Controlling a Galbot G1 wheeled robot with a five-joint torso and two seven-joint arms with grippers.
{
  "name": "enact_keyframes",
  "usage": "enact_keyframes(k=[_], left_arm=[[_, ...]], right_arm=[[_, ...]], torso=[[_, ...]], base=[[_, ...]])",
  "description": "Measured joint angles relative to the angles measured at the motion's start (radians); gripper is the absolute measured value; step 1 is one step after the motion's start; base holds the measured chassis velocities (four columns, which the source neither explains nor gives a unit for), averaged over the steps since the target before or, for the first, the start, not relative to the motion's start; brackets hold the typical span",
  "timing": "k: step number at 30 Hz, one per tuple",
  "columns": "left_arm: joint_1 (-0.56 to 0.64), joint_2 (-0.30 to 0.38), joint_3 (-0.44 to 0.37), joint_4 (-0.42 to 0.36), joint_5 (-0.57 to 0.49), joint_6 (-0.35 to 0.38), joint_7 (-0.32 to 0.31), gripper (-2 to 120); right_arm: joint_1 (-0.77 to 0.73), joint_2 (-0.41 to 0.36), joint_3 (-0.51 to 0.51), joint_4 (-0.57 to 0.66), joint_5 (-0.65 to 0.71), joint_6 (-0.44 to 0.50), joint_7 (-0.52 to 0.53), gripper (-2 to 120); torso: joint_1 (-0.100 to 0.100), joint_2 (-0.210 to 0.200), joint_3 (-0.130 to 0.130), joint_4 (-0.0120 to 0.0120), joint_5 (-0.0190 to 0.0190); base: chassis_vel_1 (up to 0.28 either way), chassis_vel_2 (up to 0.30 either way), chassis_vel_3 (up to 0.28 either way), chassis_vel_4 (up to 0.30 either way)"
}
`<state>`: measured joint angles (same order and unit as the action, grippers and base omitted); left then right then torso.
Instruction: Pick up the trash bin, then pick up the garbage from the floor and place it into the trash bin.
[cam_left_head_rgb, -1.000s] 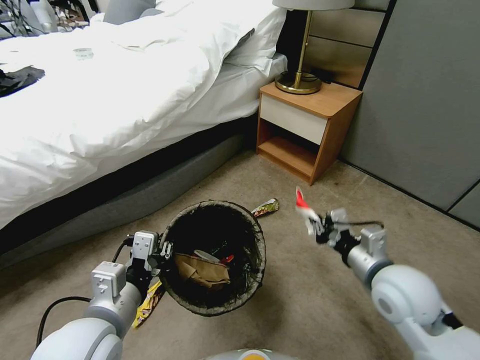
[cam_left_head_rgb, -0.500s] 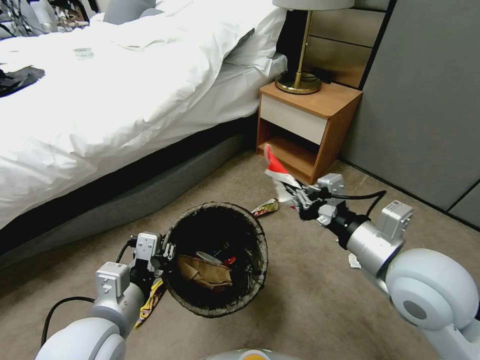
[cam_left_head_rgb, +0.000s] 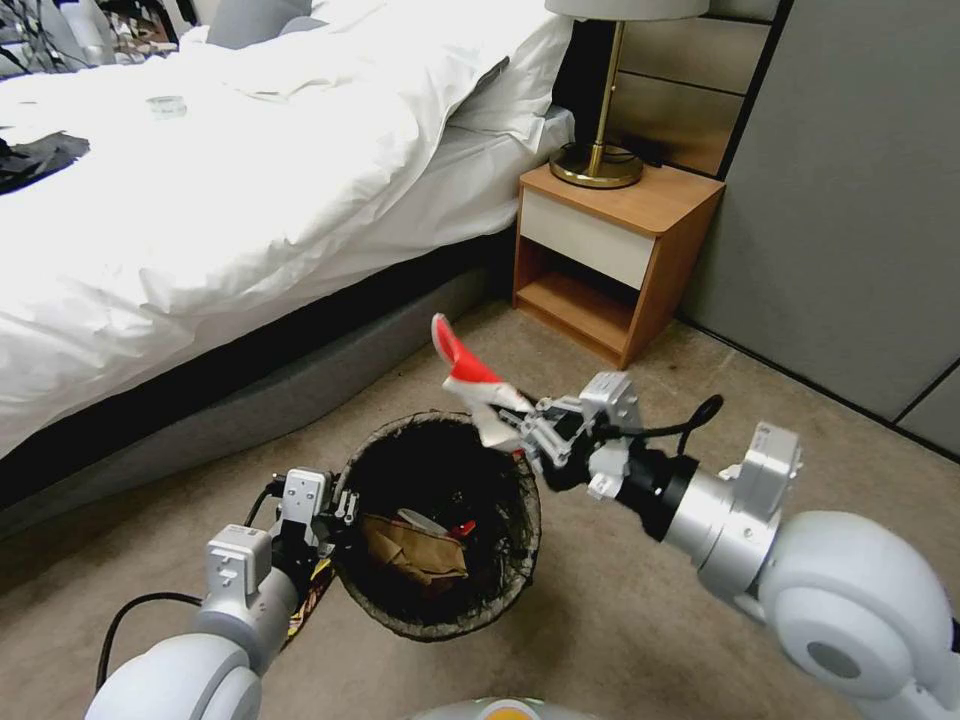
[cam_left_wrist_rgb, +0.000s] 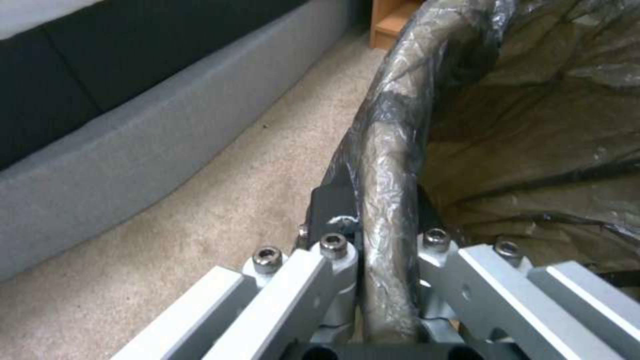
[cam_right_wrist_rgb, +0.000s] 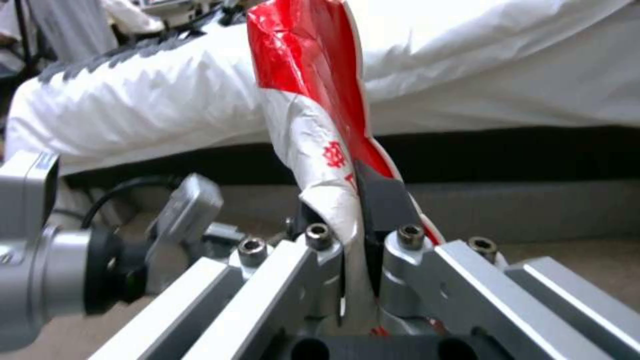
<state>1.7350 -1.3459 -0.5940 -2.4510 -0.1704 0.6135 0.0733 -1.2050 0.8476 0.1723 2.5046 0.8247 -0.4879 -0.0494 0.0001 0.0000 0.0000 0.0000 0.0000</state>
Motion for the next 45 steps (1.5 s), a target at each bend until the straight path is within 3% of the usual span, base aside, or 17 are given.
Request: enact_keyframes(k=[15, 22, 24, 31, 36, 39, 45], left_arm=[[-0.001, -0.008, -0.002, -0.011, 0.001, 0.000, 0.000, 1], [0.003, -0.008, -0.006, -0.018, 0.001, 0.001, 0.000, 1], [0.003, -0.008, -0.006, -0.018, 0.001, 0.001, 0.000, 1], [-0.001, -0.008, -0.006, -0.018, 0.000, 0.001, 0.002, 1], [-0.003, -0.009, -0.006, -0.018, 0.000, 0.001, 0.002, 1], [-0.004, -0.009, -0.007, -0.018, 0.000, 0.001, 0.005, 1], [-0.003, -0.009, -0.008, -0.019, 0.000, 0.002, 0.008, 1]], right_arm=[[0.038, 0.017, -0.181, -0.094, -0.050, -0.043, 0.056, 0], [0.014, 0.022, -0.204, -0.101, -0.059, -0.067, 0.095, 29], [0.012, 0.022, -0.202, -0.101, -0.060, -0.067, 0.096, 32], [-0.029, 0.021, -0.158, -0.068, -0.074, -0.062, 0.096, 63], [-0.044, 0.019, -0.142, -0.053, -0.093, -0.053, 0.093, 75], [-0.049, 0.018, -0.119, -0.036, -0.096, -0.049, 0.091, 91], [-0.058, 0.016, -0.083, -0.016, -0.096, -0.044, 0.085, 100]], torso=[[0.000, 0.000, 0.000, 0.0001, 0.0000], [0.000, 0.000, 0.000, 0.0000, 0.0000], [0.000, 0.000, 0.000, 0.0000, 0.0000], [0.000, 0.000, 0.000, 0.0000, 0.0000], [0.000, 0.000, 0.000, 0.0000, 0.0000], [0.000, 0.000, 0.000, 0.0000, 0.0000], [0.000, 0.000, 0.000, 0.0000, 0.0000]], base=[[0.000, 0.000, 0.000, 0.000], [0.000, 0.000, 0.000, 0.000], [0.000, 0.000, 0.000, 0.000], [0.000, 0.000, 0.000, 0.000], [0.000, 0.000, 0.000, 0.000], [0.000, 0.000, 0.000, 0.000], [0.000, 0.000, 0.000, 0.000]])
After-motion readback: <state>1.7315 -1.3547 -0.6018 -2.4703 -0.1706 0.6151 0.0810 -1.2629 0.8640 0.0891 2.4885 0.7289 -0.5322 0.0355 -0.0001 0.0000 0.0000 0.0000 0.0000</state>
